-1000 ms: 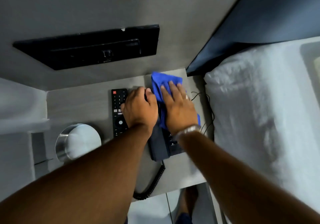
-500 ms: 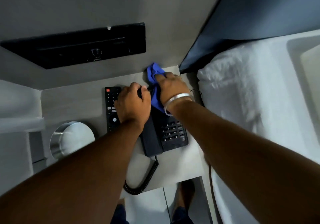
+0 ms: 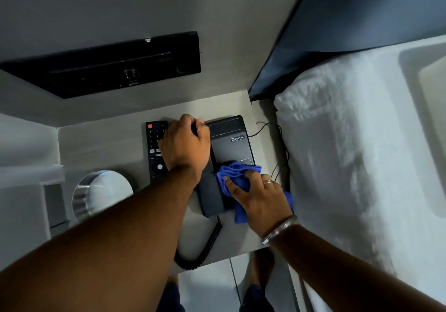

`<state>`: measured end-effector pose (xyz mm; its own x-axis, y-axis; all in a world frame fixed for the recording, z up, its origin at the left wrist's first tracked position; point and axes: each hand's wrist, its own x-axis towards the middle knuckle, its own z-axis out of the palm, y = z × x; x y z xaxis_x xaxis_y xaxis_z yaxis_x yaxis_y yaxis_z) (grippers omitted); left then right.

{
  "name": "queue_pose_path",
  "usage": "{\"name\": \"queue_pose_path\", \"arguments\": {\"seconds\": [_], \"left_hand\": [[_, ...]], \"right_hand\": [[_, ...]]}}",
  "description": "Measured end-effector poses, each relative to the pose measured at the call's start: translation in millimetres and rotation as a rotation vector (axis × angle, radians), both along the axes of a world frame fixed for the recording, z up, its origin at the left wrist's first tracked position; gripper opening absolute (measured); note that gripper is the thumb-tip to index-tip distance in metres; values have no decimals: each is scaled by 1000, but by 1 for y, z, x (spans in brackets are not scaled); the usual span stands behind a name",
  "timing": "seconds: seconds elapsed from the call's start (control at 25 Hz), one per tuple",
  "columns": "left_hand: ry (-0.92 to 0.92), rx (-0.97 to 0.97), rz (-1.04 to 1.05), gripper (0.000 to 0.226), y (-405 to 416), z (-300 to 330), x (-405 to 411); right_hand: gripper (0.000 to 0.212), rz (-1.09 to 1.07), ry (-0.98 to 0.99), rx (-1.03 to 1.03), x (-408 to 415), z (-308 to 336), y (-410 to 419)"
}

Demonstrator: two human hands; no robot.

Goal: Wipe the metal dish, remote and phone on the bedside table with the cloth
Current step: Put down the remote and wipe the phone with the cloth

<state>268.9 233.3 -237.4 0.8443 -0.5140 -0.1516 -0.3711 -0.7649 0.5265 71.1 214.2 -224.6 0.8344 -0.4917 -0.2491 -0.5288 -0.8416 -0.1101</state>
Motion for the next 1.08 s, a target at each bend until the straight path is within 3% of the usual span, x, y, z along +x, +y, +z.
{"name": "queue_pose_path", "arguments": {"seconds": [0.2, 0.44, 0.64, 0.76, 0.88, 1.08], "left_hand": [[26, -7, 5, 32, -1, 2, -1], [27, -2, 5, 33, 0, -1, 0], [26, 2, 11, 35, -1, -3, 0], [32, 11, 9, 34, -1, -3, 1], [33, 14, 9, 33, 0, -2, 1], [18, 27, 14, 35, -2, -3, -1]], "right_hand": [[84, -360, 17, 80, -22, 3, 6], [80, -38, -11, -7, -10, 2, 7], [98, -290, -5, -69, -24, -7, 16], [96, -186, -14, 38, -11, -12, 45], [94, -69, -58, 33, -32, -15, 23], [101, -399, -25, 65, -39, -20, 44]]}}
